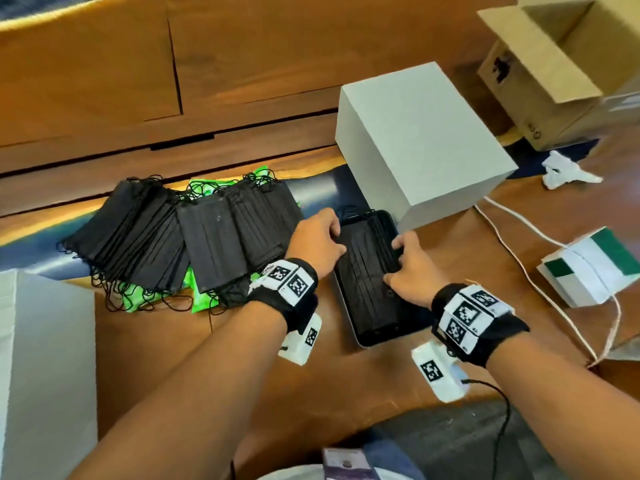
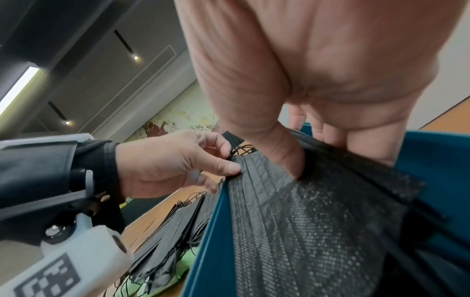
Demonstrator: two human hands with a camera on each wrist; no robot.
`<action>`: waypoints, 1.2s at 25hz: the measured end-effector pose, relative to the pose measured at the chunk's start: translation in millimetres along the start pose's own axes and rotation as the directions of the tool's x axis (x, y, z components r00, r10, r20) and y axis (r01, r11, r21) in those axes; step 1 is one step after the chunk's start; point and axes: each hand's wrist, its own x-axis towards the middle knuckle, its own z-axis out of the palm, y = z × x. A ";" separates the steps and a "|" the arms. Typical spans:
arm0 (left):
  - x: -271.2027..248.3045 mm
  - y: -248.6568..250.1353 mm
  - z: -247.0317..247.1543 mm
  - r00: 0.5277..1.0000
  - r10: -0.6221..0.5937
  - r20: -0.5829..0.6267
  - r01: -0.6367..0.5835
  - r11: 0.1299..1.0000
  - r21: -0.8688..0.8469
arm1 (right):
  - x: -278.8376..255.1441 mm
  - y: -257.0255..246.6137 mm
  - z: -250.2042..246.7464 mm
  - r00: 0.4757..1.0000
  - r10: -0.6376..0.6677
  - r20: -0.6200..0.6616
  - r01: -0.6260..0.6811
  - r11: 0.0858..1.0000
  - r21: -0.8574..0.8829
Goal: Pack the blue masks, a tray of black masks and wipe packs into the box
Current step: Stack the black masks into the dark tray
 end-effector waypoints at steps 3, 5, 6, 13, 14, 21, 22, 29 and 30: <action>1.6 0.2 3.2 0.995 0.070 0.075 -0.087 0.965 0.247 | 2.5 0.7 -0.8 0.997 -0.017 0.075 0.022 0.998 -0.065; 0.9 -0.5 5.2 0.986 0.108 0.128 -0.151 0.904 0.400 | 6.6 -0.8 -0.4 0.990 0.017 0.137 -0.002 0.994 -0.110; 0.0 -1.6 5.9 0.983 0.113 0.147 -0.170 0.868 0.466 | 10.3 -0.2 1.1 0.986 0.032 0.163 -0.012 0.992 -0.122; -3.7 -8.0 7.6 0.978 0.144 0.152 -0.206 0.797 0.568 | 12.4 -8.6 2.2 0.986 0.042 0.161 0.024 0.921 -0.389; -3.9 -8.0 7.6 0.978 0.148 0.144 -0.204 0.801 0.563 | 9.3 -12.1 1.5 0.989 -0.017 0.144 0.075 0.908 -0.411; -7.1 -13.1 6.1 0.976 0.173 0.134 -0.217 0.846 0.487 | 12.4 -17.4 18.7 0.894 0.128 0.430 0.161 0.802 -0.575; -8.3 -15.7 4.8 0.975 0.191 0.113 -0.222 0.872 0.437 | 12.8 -20.0 17.6 0.894 0.117 0.432 0.169 0.804 -0.569; -17.6 -58.3 -34.2 0.990 0.071 -0.124 -0.047 0.981 0.189 | 3.9 -84.8 4.9 0.884 -0.061 0.464 0.169 0.966 -0.195; -18.6 -67.2 -41.5 0.991 0.016 -0.134 0.010 0.981 0.193 | 4.4 -98.3 7.0 0.877 -0.075 0.474 0.157 0.978 -0.136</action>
